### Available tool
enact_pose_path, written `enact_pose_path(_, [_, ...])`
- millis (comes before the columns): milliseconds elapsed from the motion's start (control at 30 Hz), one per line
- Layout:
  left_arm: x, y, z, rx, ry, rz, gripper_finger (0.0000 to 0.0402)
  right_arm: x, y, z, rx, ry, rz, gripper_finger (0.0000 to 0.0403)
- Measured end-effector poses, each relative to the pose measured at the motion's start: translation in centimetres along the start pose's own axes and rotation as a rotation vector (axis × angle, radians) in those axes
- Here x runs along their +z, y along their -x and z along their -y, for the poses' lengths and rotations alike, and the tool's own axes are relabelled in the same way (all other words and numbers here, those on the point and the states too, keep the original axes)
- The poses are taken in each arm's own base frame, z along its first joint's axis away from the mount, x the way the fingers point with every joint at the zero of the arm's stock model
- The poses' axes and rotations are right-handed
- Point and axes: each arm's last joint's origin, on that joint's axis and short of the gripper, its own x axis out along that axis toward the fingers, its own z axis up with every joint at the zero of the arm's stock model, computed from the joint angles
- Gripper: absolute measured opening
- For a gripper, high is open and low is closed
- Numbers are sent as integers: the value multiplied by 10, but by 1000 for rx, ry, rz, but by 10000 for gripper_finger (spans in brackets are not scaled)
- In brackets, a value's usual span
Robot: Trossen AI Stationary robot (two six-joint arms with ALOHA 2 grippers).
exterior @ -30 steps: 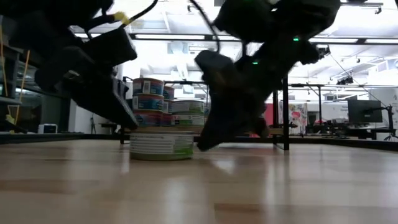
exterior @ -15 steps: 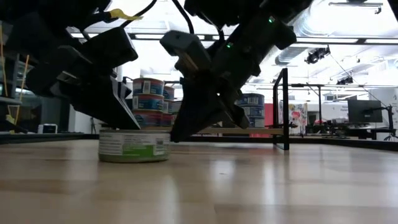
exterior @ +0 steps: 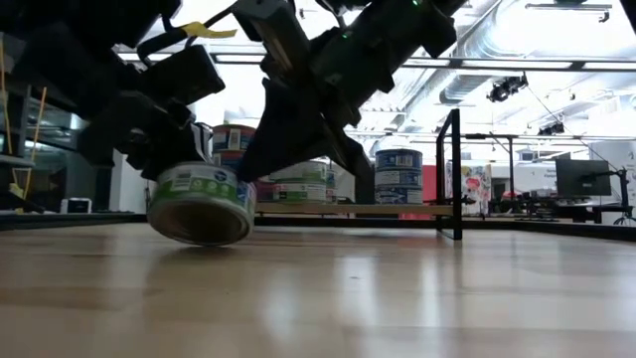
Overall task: Stack canned seafood by type on shelf
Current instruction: Stack the green white tuna can on top of the other green white tuna cans on the shelf
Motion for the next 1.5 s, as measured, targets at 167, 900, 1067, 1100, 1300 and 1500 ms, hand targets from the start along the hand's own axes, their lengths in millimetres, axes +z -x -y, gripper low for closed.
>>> enact_pose_path(167, [0,0,0,11,-12,0,0,5,1,2,-2,3,9,0])
enact_pose_path(900, [-4,17,-12,30,-30,-107,0,40,4,18,-10,4,178,0])
enact_pose_path(1067, [-15,32,-22,86,-5,-255,0,59,32,12,83,90,183,0])
enact_pose_path(1100, [-16,36,-24,96,24,-268,0,63,38,12,124,111,175,0])
enact_pose_path(1300, [-7,59,-19,67,275,-185,0,80,53,5,285,356,37,37])
enact_pose_path(1500, [-4,81,-2,-7,469,-112,0,94,49,-16,325,621,-32,136])
